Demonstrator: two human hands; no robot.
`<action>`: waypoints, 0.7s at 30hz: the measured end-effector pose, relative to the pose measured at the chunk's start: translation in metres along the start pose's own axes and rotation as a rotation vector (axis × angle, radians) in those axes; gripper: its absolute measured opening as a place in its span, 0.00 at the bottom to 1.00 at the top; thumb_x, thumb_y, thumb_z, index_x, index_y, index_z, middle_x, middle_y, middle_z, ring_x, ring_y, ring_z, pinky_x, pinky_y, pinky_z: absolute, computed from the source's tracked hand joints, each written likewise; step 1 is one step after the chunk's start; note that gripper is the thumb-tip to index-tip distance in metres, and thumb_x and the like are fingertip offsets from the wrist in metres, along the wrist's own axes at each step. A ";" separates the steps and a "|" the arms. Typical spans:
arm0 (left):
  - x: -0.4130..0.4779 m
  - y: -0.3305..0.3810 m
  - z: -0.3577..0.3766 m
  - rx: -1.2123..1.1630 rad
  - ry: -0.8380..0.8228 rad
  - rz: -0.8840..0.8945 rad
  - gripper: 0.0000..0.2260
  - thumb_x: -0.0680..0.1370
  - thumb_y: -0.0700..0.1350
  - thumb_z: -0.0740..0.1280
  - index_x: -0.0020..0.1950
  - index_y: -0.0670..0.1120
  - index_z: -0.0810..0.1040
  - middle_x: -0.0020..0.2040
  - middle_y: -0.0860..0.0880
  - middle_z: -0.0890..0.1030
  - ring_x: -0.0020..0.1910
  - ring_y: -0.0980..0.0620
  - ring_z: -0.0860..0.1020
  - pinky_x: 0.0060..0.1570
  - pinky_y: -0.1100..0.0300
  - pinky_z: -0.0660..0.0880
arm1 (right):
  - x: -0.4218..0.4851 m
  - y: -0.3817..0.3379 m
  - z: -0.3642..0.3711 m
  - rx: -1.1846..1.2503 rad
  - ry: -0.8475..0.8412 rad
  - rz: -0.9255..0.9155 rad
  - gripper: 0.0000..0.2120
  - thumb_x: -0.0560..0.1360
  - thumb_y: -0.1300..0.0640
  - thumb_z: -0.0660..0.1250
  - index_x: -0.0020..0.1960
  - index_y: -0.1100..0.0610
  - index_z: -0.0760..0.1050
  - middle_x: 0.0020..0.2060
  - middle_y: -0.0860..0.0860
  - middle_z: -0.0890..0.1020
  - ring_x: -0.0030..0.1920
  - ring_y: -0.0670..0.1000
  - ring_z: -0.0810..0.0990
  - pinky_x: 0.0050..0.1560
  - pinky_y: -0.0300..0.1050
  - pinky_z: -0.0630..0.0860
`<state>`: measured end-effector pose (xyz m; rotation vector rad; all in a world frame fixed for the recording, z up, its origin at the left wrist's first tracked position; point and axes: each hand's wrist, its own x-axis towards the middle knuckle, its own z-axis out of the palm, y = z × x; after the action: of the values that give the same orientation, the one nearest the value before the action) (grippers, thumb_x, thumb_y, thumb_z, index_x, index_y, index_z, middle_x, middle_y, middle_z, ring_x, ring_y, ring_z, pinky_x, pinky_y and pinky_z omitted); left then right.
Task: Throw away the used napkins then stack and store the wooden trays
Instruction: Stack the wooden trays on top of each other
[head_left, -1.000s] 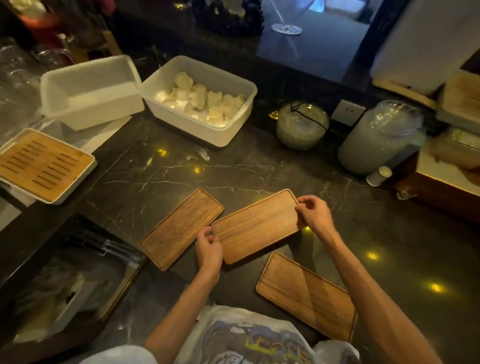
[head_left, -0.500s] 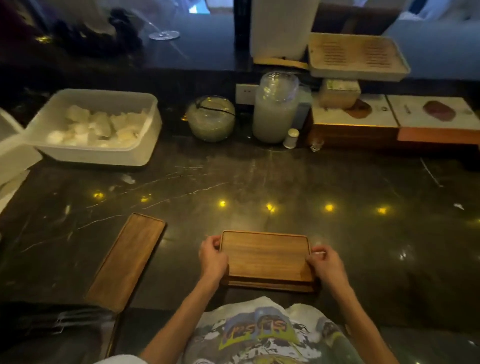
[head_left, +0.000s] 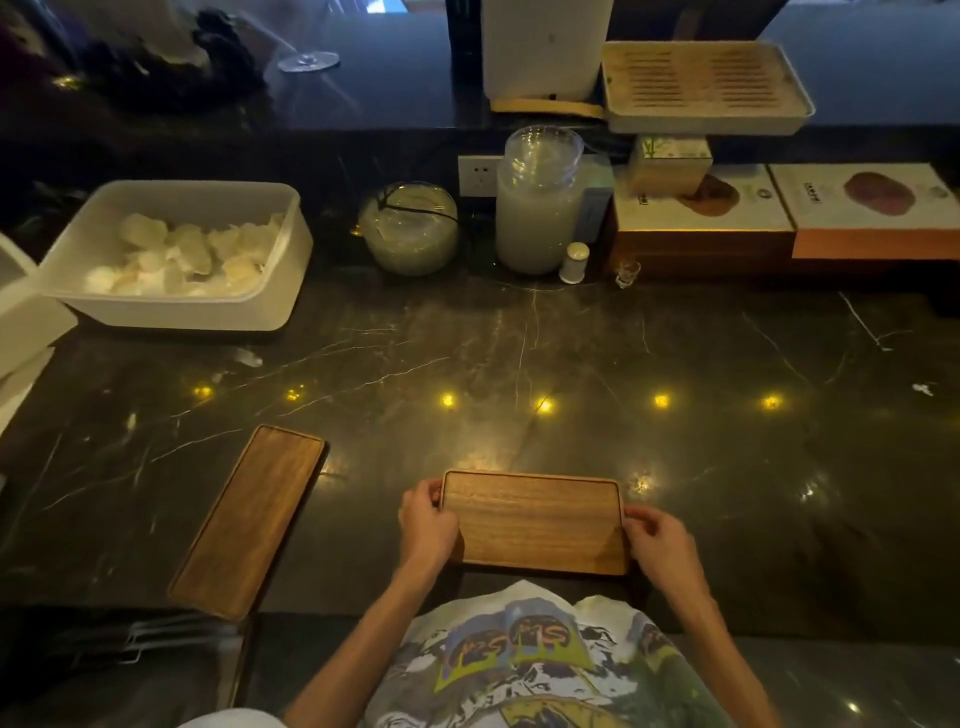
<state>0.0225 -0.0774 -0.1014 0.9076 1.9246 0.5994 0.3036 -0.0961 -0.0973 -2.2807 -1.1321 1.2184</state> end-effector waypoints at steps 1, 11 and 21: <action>0.000 -0.001 0.000 0.005 -0.005 0.002 0.14 0.77 0.39 0.66 0.62 0.47 0.75 0.60 0.45 0.76 0.58 0.48 0.76 0.61 0.46 0.76 | 0.000 0.000 0.000 0.005 -0.002 0.000 0.13 0.79 0.55 0.62 0.62 0.51 0.78 0.47 0.49 0.84 0.45 0.49 0.82 0.46 0.47 0.80; -0.006 0.001 0.000 0.001 -0.027 -0.058 0.20 0.77 0.42 0.66 0.68 0.47 0.68 0.61 0.49 0.71 0.61 0.48 0.73 0.62 0.46 0.75 | -0.003 0.001 0.000 0.165 -0.050 0.033 0.14 0.80 0.56 0.62 0.65 0.54 0.76 0.47 0.45 0.81 0.50 0.48 0.80 0.53 0.51 0.79; -0.004 -0.001 -0.003 0.016 -0.225 -0.073 0.11 0.78 0.42 0.62 0.57 0.54 0.75 0.51 0.53 0.81 0.53 0.54 0.79 0.53 0.53 0.77 | -0.011 -0.017 0.005 0.643 -0.248 0.187 0.20 0.82 0.42 0.50 0.50 0.47 0.80 0.43 0.45 0.86 0.46 0.43 0.83 0.42 0.42 0.75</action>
<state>0.0214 -0.0814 -0.0983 0.8721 1.7543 0.4206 0.2879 -0.0939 -0.0841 -1.7987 -0.4829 1.6762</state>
